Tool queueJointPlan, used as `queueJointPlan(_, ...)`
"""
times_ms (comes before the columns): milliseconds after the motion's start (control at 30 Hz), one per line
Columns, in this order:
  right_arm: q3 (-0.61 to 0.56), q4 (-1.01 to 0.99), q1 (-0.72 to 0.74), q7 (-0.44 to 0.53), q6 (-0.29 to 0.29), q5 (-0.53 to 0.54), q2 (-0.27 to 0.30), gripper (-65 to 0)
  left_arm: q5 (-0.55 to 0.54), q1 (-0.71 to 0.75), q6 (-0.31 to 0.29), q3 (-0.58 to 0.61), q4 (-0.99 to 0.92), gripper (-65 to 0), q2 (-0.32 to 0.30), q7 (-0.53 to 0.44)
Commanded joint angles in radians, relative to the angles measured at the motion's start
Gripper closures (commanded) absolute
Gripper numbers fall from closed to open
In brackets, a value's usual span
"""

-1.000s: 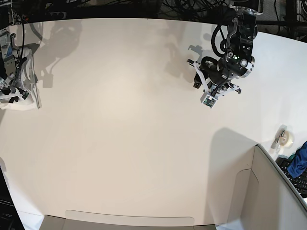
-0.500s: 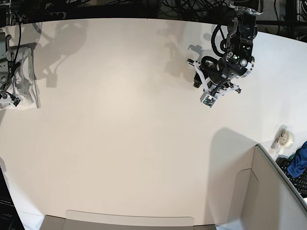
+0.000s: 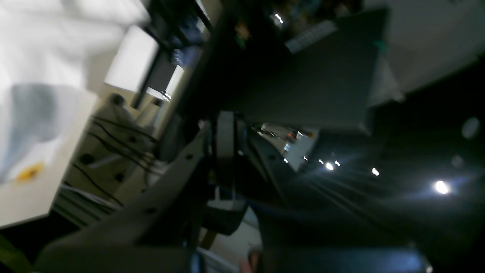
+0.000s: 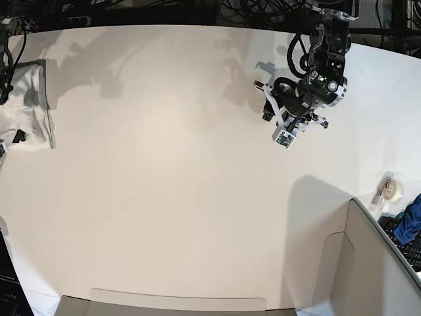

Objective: Layout the t-shirt on the table in an organized manner, then fold the t-shirt properly
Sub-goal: 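Release the bundle and raise the right gripper away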

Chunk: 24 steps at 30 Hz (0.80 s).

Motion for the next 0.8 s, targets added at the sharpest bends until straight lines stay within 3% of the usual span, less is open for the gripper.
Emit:
queueJointPlan(0, 0.038, 0.055, -0.020, -0.017, -0.002, -0.033, 0.000, 0.0, -0.002, -0.011, 0.000, -0.001, 0.020, -19.9, -0.008, -0.021)
queueJointPlan(200, 0.145, 0.072, -0.145, -0.014, -0.002, 0.014, -0.113, 0.0, -0.002, 0.003, 0.000, -0.001, 0.023, -19.9, 0.003, -0.019)
queueJointPlan(400, 0.223, 0.074, -0.348, -0.021, -0.002, 0.254, -0.233, 0.0, -0.002, 0.021, 0.000, -0.001, 0.028, -19.9, 0.006, -0.017)
queueJointPlan(667, 0.360, 0.074, -0.693, -0.013, -0.002, 0.596, -0.313, 0.0, -0.002, 0.043, 0.000, -0.007, 0.026, -19.9, 0.006, -0.019)
queueJointPlan(767, 0.351, 0.068, -0.824, -0.013, -0.002, 0.699, -0.360, 0.0, -0.002, 0.059, 0.000, -0.007, 0.028, -19.9, 0.003, -0.021)
